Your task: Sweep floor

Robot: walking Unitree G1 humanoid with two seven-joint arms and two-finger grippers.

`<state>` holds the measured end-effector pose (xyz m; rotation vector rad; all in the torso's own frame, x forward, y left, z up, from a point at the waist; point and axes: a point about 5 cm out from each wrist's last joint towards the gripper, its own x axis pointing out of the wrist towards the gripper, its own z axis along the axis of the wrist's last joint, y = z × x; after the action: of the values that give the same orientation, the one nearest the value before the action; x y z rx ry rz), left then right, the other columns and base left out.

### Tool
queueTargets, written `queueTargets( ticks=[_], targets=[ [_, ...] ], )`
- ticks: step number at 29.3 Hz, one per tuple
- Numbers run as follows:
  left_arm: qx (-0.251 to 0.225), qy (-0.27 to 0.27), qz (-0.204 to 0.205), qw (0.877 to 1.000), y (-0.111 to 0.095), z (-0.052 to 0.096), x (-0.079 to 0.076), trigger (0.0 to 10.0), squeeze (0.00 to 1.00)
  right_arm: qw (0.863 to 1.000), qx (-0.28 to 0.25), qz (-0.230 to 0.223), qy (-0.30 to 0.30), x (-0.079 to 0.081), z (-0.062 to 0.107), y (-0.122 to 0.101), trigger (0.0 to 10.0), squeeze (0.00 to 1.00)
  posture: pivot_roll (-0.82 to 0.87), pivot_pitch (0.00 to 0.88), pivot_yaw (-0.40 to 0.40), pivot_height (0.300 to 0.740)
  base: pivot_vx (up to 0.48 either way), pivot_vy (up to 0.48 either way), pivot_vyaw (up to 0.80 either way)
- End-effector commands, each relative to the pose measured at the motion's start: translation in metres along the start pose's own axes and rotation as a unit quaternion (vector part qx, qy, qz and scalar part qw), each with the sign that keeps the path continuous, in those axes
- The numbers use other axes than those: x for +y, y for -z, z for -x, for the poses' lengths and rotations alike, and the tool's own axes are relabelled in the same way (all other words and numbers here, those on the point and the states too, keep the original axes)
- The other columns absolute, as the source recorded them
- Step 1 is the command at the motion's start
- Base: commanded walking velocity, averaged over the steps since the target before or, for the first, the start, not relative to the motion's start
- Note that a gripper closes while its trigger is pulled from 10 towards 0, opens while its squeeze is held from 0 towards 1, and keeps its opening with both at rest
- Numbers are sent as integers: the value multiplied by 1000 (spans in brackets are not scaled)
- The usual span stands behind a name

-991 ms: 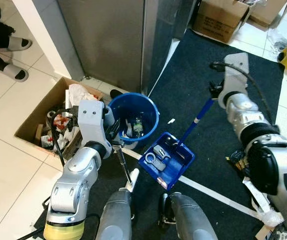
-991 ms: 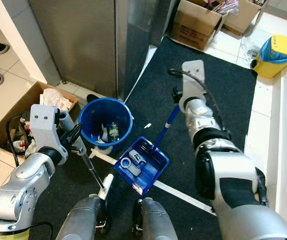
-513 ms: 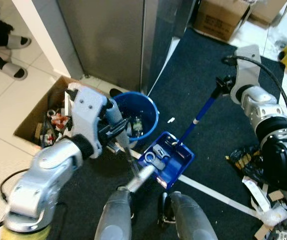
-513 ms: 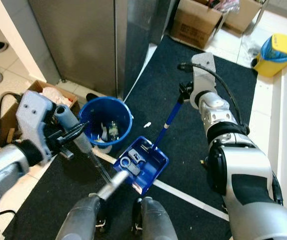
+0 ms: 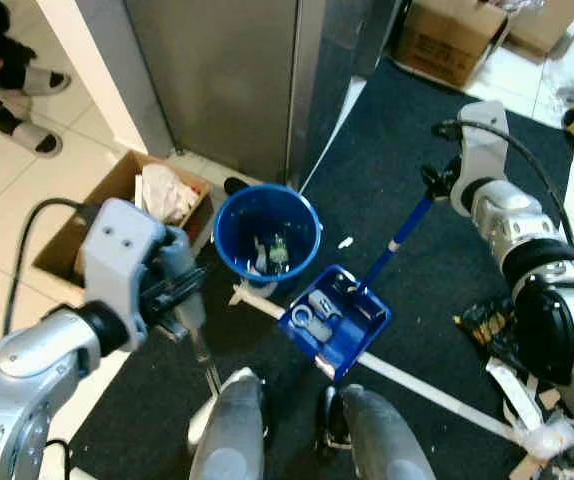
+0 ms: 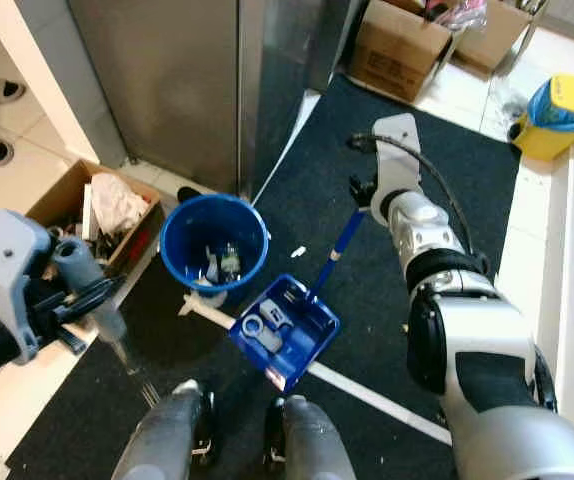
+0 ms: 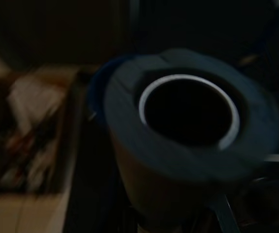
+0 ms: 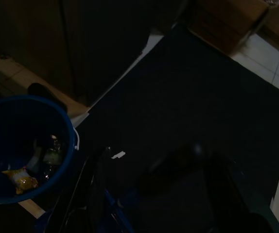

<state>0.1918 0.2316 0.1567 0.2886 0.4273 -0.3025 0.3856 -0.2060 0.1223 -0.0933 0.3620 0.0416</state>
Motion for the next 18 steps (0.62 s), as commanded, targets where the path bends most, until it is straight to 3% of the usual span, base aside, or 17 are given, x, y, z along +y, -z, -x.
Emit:
queueTargets(
  ticks=[1, 7, 14, 18],
  targets=[
    [-1, -19, -72, 997, 2, 0, -1, 10000, 0, 1000, 10, -21, 8, -1, 1, 10, 10000, 0, 259, 98, -99, 740, 0, 0, 0],
    [-36, -34, -122, 991, 5, -8, -6, 10000, 0, 999, 6, -39, 15, 0, 1, 14, 10000, 0, 255, 70, -84, 740, 0, 0, 0],
    [-59, -36, -98, 993, -1, -18, -11, 10000, 0, 998, 4, -51, 25, -1, 2, 17, 10000, 0, 255, 34, -41, 740, 0, 0, 0],
    [-64, -30, -111, 991, 0, -23, -14, 10000, 0, 998, 4, -47, 35, 0, 2, 19, 10000, 0, 253, 14, -9, 740, 0, 0, 0]
  ],
)
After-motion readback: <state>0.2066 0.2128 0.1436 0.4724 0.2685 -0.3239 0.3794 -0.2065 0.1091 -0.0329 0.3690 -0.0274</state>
